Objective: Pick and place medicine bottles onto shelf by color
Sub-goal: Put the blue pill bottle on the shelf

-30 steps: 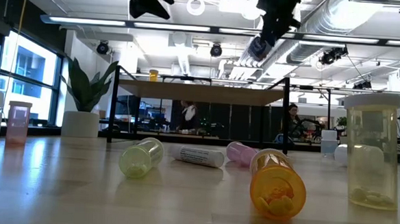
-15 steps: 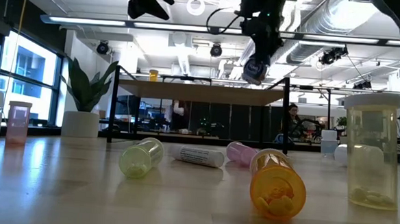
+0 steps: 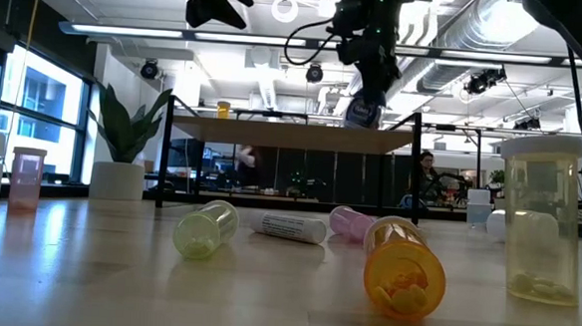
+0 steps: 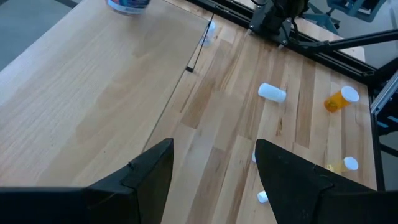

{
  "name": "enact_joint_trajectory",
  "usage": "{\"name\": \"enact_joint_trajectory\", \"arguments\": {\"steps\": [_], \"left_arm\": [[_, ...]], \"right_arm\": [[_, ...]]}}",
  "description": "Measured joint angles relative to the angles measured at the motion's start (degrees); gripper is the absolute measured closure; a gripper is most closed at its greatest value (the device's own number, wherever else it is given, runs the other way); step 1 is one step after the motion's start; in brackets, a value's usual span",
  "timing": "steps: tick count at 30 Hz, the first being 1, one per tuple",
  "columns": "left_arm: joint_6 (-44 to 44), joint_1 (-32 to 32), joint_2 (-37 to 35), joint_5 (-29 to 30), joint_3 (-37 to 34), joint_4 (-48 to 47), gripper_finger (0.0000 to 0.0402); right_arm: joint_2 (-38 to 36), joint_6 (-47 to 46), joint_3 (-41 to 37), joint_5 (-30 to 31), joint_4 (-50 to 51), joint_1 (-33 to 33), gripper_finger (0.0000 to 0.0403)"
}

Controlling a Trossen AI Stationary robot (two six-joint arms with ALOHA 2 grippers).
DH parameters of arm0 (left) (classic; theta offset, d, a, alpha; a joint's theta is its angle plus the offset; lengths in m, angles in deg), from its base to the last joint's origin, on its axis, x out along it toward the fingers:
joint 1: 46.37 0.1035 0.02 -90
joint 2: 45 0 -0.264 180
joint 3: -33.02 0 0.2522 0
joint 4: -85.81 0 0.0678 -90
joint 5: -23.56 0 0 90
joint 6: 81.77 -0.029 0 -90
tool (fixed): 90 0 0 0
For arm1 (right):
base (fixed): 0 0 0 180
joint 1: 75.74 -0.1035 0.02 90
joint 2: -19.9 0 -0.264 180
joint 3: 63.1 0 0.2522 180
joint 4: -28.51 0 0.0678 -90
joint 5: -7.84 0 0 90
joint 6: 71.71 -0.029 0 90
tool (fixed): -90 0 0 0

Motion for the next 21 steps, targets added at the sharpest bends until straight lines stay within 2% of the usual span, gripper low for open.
{"name": "enact_joint_trajectory", "arguments": {"steps": [15, 21], "left_arm": [[-0.08, 0.00, 0.00, -1.01, 0.00, -0.02, 0.0186], [-0.11, 0.00, 0.00, -3.85, 0.00, -0.03, 0.0186]], "right_arm": [[0.45, -4.90, 0.00, -2.38, 0.00, -1.90, 0.0240], [0.85, -6.40, -0.04, -1.79, 0.00, -2.73, 0.0240]]}}
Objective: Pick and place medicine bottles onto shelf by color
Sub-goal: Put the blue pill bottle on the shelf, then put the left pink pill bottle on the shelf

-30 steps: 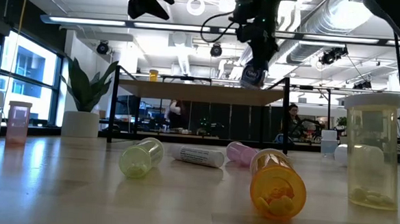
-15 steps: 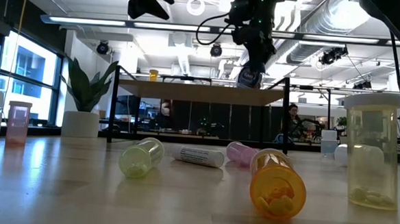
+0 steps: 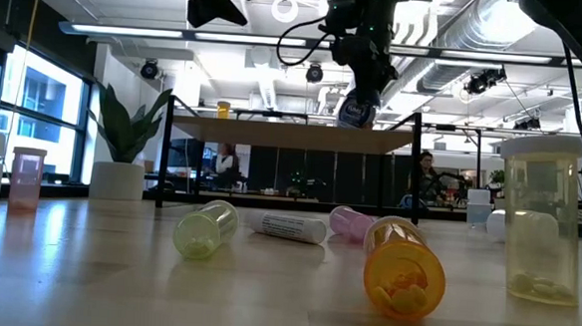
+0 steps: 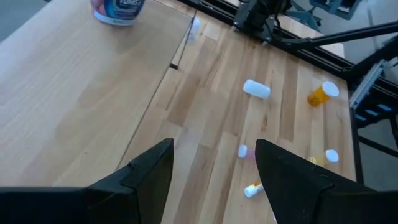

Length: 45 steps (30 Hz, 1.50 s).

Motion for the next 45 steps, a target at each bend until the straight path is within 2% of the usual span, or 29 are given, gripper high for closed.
{"name": "enact_joint_trajectory", "arguments": {"steps": [5, 13, 23, 31, 40, 45], "left_arm": [[0.00, -0.02, 0.00, -0.05, 0.00, 0.00, 0.0186], [0.00, -0.02, 0.00, -0.04, 0.00, 0.00, 0.0186], [-0.02, -0.02, 0.00, -0.02, 0.00, -0.95, 0.0186], [0.00, -0.25, -0.58, -0.17, 0.02, -7.49, 0.0186], [-0.19, -6.87, -4.92, 0.79, -0.18, -18.18, 0.0186], [6.08, -14.95, -11.08, 6.93, -7.00, -17.62, 0.0186]], "right_arm": [[0.00, -0.25, -0.02, 0.02, 0.00, 0.17, 0.0235], [0.00, 0.02, -0.02, 0.04, -0.02, 0.16, 0.0191], [0.00, 0.09, 0.40, 0.07, 0.00, 0.17, 0.0186], [-0.39, -1.06, 6.61, 0.07, -0.71, 0.17, 0.0185], [-3.12, -2.57, 6.54, 0.73, -2.59, 0.52, 0.0185], [-4.68, -5.64, 6.52, 0.90, -5.05, 0.52, 0.0185]]}}
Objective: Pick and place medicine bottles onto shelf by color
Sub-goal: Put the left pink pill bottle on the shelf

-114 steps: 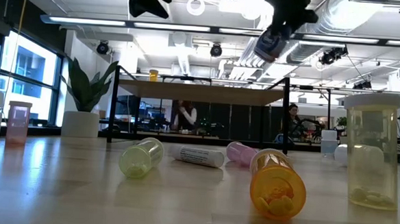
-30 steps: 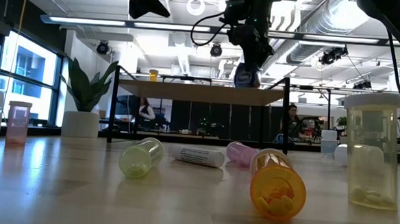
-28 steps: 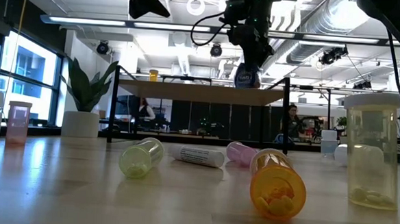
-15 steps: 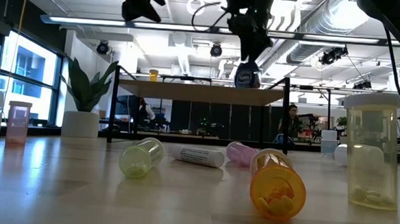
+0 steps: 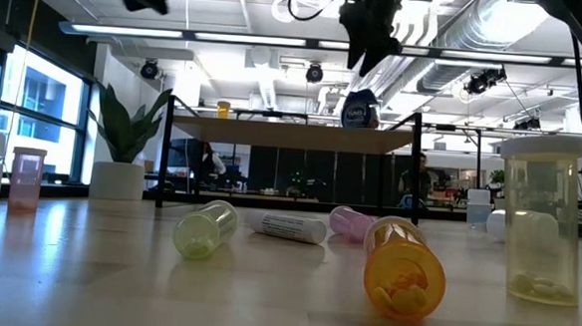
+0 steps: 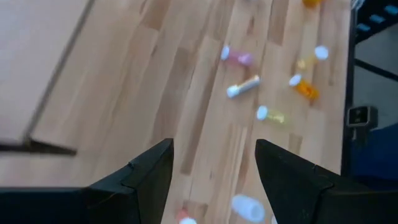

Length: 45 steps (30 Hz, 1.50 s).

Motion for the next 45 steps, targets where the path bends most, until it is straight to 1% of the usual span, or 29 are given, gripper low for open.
{"name": "enact_joint_trajectory", "arguments": {"steps": [4, 7, 11, 16, 22, 30, 38, 45], "left_arm": [[6.16, -6.71, -5.64, 7.44, -7.01, 2.12, 0.0186], [9.74, -11.28, -9.20, 10.72, -11.71, 3.27, 0.0186], [12.27, -16.87, -12.88, 13.36, -17.90, 4.31, 0.0186], [14.94, -23.67, -15.60, 17.14, -24.47, 4.41, 0.0186], [20.28, -29.08, -16.22, 18.18, -29.83, 4.39, 0.0186], [23.87, -32.82, -16.03, 20.11, -35.47, 8.66, 0.0186], [26.79, -32.96, -16.03, 20.39, -40.19, 11.80, 0.0186], [28.63, -32.96, -14.95, 20.74, -43.22, 14.44, 0.0186]], "right_arm": [[-1.64, -3.06, 0.00, -0.10, -1.06, -0.03, 0.0185], [-3.20, -5.02, 0.00, -0.13, -1.55, -0.20, 0.0185], [-5.89, -7.60, 0.00, -0.22, -3.21, -0.98, 0.0185], [-8.93, -10.13, 0.02, -0.33, -4.33, -2.61, 0.0185], [-11.18, -11.94, 0.02, -0.36, -4.26, -4.68, 0.0185], [-11.89, -12.77, 0.02, -0.37, -4.17, -7.27, 0.0185], [-11.89, -12.80, 0.02, -0.35, -4.15, -9.07, 0.0185], [-11.86, -12.67, 0.02, -0.35, -4.15, -9.14, 0.0185]]}}
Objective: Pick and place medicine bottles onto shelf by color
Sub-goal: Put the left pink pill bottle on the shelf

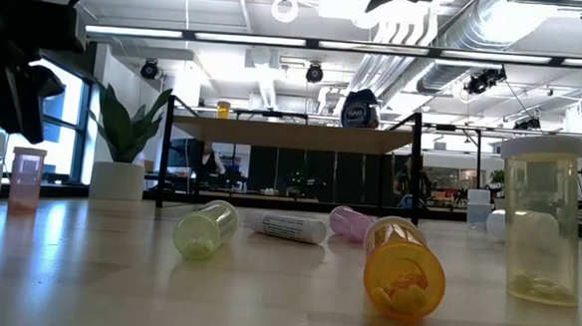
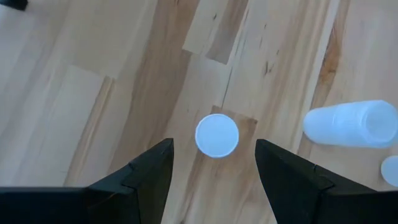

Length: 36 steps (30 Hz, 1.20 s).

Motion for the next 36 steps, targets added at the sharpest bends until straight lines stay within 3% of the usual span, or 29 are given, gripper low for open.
{"name": "enact_joint_trajectory", "arguments": {"steps": [22, 36], "left_arm": [[1.29, 0.07, 8.65, 2.82, -1.95, 7.43, 0.0189], [1.27, 0.07, 8.63, 2.28, -1.95, 7.42, 0.0288]], "right_arm": [[0.02, 0.46, 0.00, 0.02, -0.02, 0.00, 0.0185], [0.04, 0.48, 0.00, 0.04, -0.02, 0.00, 0.0185]]}}
